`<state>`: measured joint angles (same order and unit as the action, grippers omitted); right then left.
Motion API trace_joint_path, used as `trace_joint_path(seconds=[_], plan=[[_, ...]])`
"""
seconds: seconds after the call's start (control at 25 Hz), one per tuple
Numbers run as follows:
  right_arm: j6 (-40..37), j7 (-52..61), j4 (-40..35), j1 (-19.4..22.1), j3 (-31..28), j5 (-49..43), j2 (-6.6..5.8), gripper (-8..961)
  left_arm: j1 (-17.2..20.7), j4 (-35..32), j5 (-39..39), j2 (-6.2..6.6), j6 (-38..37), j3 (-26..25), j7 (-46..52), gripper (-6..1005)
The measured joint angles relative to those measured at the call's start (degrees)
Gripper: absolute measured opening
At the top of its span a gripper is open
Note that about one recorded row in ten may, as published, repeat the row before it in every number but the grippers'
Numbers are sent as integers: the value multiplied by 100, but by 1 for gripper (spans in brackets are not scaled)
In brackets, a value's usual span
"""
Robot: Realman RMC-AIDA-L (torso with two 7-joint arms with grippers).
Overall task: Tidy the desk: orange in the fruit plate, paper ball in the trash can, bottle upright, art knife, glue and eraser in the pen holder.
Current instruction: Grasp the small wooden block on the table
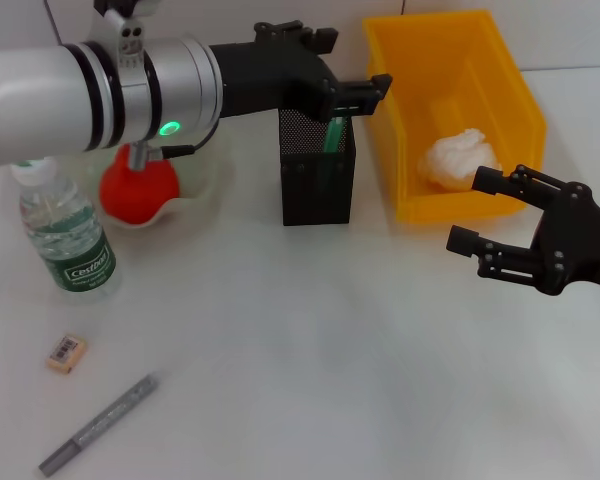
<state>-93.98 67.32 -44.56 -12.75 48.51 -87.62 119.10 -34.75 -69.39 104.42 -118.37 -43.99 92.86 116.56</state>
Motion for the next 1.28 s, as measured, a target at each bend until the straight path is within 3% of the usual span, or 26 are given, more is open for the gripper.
trace_joint_path(seconds=[0.56,0.6,0.72,0.8,1.28], plan=[[-16,5,0,3,1,0,0,836,100,-1372,2264,-6,-1464,-493,1680,806],[-17,6,0,3,0,0,0,836,124,-1688,2718,-10,-1821,-534,1993,806],[-19,7,0,2,0,0,1,836,124,-1688,2718,-10,-1821,-534,1993,806],[-22,8,0,1,1,0,5,836,103,-2350,3596,-15,-2902,-567,2608,805],[-3,9,40,-26,0,0,9,836,-107,-2816,4128,-30,-4362,-512,3414,803]])
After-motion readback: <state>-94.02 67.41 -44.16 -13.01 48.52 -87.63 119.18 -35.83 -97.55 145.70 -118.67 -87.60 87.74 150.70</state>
